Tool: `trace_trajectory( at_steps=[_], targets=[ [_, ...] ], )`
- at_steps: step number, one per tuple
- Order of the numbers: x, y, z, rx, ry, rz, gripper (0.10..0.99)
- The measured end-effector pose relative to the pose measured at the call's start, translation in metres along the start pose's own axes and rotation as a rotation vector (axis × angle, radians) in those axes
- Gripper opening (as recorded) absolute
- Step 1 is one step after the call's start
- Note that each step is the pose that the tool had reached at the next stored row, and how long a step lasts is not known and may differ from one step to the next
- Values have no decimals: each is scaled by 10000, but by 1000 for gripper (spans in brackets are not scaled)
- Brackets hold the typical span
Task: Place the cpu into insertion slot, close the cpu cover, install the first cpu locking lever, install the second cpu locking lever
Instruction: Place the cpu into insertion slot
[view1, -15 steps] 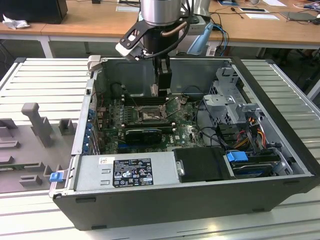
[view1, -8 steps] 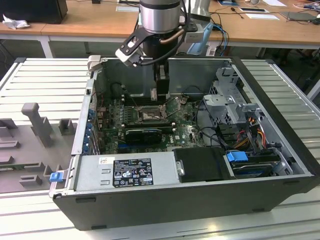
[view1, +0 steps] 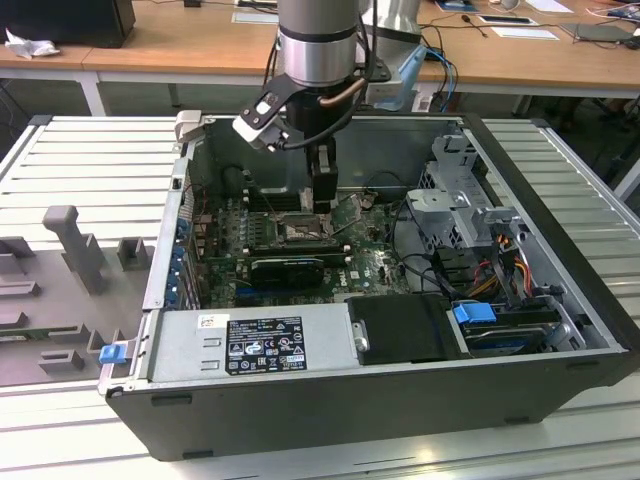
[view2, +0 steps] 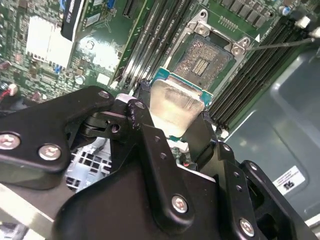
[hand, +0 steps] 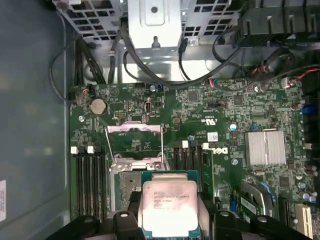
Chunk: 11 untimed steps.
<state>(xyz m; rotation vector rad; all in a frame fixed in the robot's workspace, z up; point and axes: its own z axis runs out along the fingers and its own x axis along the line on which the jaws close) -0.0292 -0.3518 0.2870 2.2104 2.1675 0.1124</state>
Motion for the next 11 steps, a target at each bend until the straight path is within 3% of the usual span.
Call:
trace_trajectory(
  at_steps=[1,6,11],
  targets=[
    [2,-3,31,4,24,-285,529],
    [-2,-114,118,-51,28,-323,529],
    [39,-134,223,-51,33,-382,529]
  ],
)
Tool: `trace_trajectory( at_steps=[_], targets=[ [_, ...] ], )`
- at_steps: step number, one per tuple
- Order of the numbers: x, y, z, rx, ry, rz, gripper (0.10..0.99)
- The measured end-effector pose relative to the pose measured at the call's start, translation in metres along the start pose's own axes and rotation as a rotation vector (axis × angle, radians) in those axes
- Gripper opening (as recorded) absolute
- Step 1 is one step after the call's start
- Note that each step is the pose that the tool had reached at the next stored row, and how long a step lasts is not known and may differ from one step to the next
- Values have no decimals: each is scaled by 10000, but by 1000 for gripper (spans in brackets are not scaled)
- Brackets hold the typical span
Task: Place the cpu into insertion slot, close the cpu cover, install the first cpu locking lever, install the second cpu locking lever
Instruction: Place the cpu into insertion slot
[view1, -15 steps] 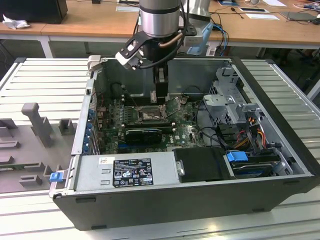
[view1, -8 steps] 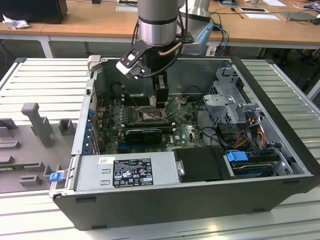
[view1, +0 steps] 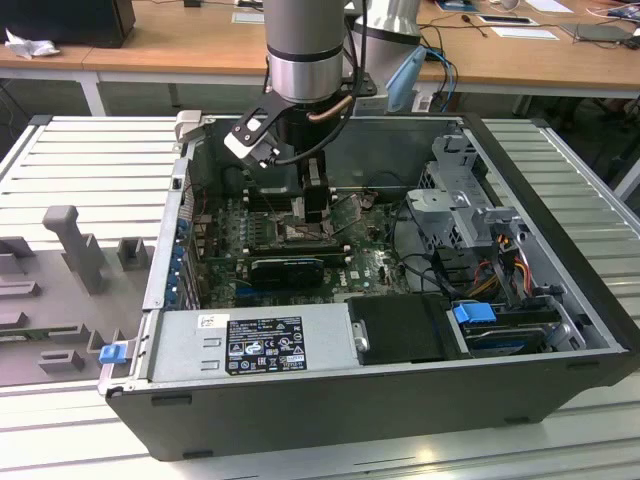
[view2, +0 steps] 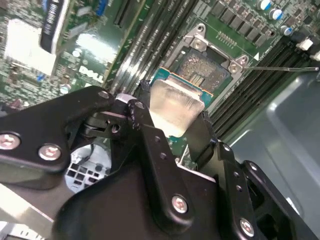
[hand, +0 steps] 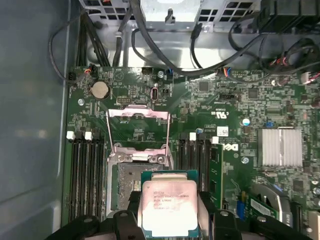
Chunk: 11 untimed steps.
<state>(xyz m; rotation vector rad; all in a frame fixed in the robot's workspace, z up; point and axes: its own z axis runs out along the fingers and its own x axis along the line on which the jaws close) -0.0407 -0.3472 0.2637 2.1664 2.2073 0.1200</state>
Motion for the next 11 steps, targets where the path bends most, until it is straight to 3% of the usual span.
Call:
trace_trajectory(
  at_steps=[5,11],
  targets=[
    [54,1,62,0,4,-16,529],
    [71,-10,200,0,3,-16,529]
  ],
)
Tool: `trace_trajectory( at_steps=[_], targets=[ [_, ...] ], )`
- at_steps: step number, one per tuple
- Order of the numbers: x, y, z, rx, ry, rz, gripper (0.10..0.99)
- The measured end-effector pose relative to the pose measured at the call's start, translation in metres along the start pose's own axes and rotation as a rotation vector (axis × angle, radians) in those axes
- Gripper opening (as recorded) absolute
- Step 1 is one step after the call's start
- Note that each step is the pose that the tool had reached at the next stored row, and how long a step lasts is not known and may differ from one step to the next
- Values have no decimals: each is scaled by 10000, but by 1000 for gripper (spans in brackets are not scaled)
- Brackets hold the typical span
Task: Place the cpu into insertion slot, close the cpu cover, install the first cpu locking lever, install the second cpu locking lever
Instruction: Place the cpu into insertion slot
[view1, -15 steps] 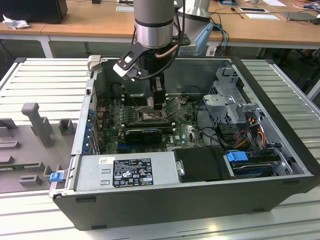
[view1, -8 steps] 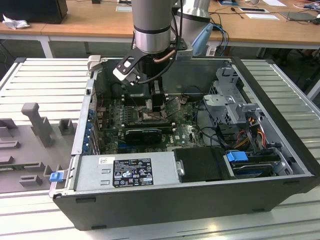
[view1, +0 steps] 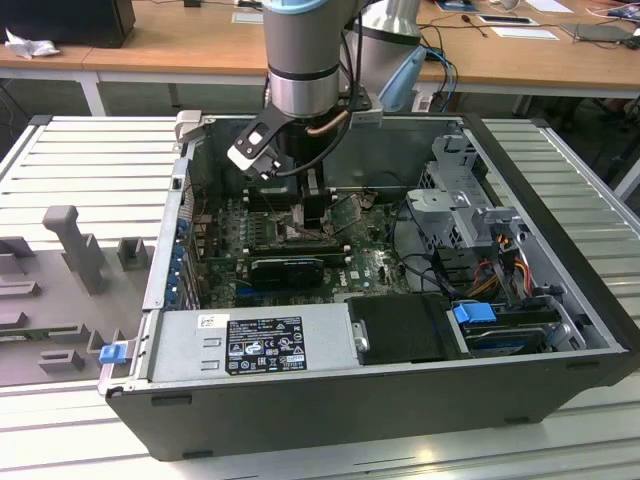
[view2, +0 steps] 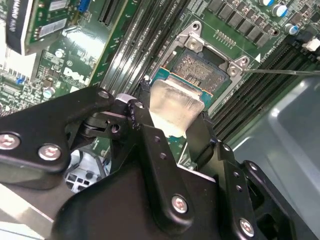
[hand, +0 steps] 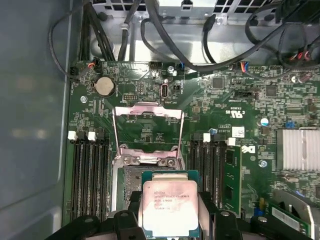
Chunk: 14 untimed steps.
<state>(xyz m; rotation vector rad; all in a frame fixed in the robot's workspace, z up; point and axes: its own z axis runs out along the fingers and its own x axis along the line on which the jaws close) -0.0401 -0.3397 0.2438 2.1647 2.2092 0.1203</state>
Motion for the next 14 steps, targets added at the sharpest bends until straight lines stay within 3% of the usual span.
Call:
trace_trajectory(
  at_steps=[8,10,14],
  targets=[
    [101,-25,166,-2,-7,89,529],
    [129,-43,237,-5,-16,187,529],
    [163,-56,268,-5,-13,186,529]
  ],
)
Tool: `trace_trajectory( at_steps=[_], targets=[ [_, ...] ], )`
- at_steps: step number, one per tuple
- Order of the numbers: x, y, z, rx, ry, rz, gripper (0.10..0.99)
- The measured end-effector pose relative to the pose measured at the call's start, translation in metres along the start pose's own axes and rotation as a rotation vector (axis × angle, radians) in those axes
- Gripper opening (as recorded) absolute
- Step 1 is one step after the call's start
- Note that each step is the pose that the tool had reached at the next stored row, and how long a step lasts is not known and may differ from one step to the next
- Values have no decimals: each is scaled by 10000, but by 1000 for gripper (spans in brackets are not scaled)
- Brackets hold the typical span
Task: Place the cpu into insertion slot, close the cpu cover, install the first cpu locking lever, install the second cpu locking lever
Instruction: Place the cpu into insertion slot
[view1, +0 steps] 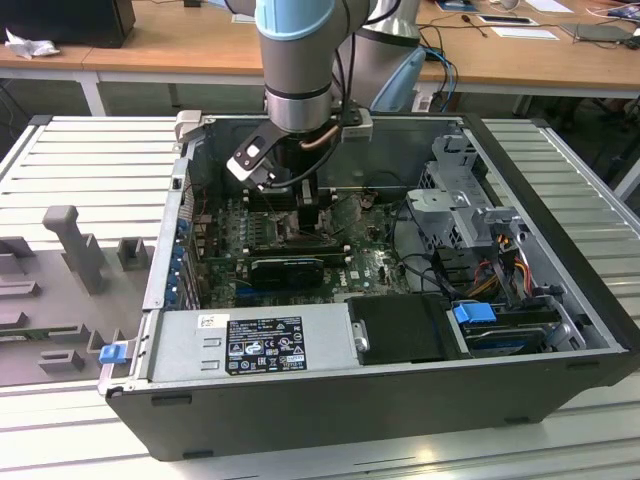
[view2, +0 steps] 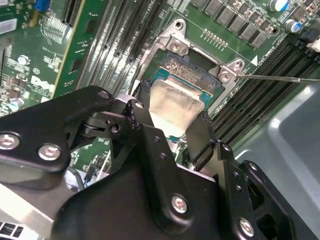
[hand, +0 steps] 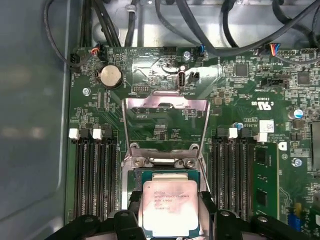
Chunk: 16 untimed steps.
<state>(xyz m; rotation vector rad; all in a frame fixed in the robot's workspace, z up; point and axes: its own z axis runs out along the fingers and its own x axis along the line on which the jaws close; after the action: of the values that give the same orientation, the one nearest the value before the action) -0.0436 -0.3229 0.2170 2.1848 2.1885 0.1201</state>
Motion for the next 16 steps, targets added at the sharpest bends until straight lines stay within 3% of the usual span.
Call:
trace_trajectory(
  at_steps=[4,8,16],
  targets=[
    [2,-44,26,0,6,4,529],
    [7,-48,81,5,-1,60,529],
    [28,-50,106,8,-22,316,529]
  ],
)
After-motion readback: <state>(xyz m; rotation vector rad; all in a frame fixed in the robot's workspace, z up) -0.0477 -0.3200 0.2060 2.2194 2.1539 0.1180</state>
